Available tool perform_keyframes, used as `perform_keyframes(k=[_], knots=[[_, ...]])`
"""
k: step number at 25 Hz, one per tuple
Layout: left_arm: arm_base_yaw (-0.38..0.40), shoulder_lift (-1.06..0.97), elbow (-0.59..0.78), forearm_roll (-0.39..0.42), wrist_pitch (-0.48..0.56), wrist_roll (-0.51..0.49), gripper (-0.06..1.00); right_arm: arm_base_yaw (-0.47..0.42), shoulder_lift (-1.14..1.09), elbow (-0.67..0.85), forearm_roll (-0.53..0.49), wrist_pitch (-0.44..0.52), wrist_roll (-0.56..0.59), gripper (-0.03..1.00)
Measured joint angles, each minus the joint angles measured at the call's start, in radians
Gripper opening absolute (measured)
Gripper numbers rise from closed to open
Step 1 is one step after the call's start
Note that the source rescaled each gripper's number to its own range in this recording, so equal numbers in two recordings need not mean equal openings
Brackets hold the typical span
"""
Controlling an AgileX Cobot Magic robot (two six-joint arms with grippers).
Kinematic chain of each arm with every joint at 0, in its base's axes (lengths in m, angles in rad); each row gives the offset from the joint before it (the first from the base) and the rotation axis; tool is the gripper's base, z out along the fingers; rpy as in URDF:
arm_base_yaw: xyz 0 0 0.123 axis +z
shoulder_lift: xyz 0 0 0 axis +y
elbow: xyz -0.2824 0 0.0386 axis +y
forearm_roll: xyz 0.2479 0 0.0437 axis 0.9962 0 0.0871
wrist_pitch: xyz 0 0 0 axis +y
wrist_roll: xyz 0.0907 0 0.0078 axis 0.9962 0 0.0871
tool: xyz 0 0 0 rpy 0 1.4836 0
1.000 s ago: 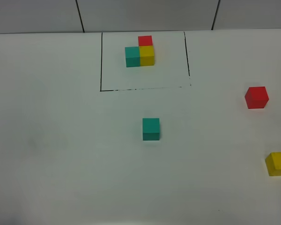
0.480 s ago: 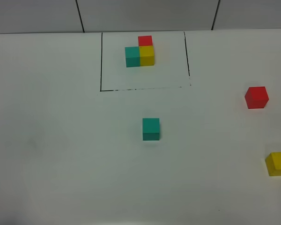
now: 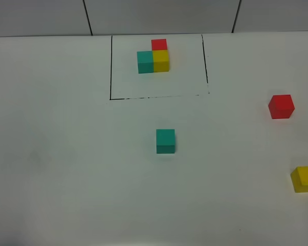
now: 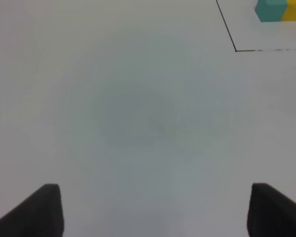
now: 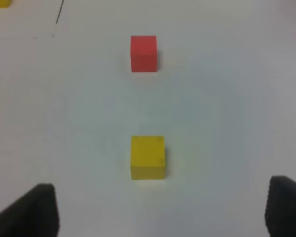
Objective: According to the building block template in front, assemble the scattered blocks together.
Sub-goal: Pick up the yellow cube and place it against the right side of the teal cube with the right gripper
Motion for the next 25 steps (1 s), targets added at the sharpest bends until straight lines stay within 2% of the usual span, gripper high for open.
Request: perform_keyframes(k=[25], knots=[[0.0, 0.0, 0.0, 0.001, 0.0, 0.0, 0.8, 0.0, 0.0, 0.0, 0.0, 0.0, 0.0, 0.73]])
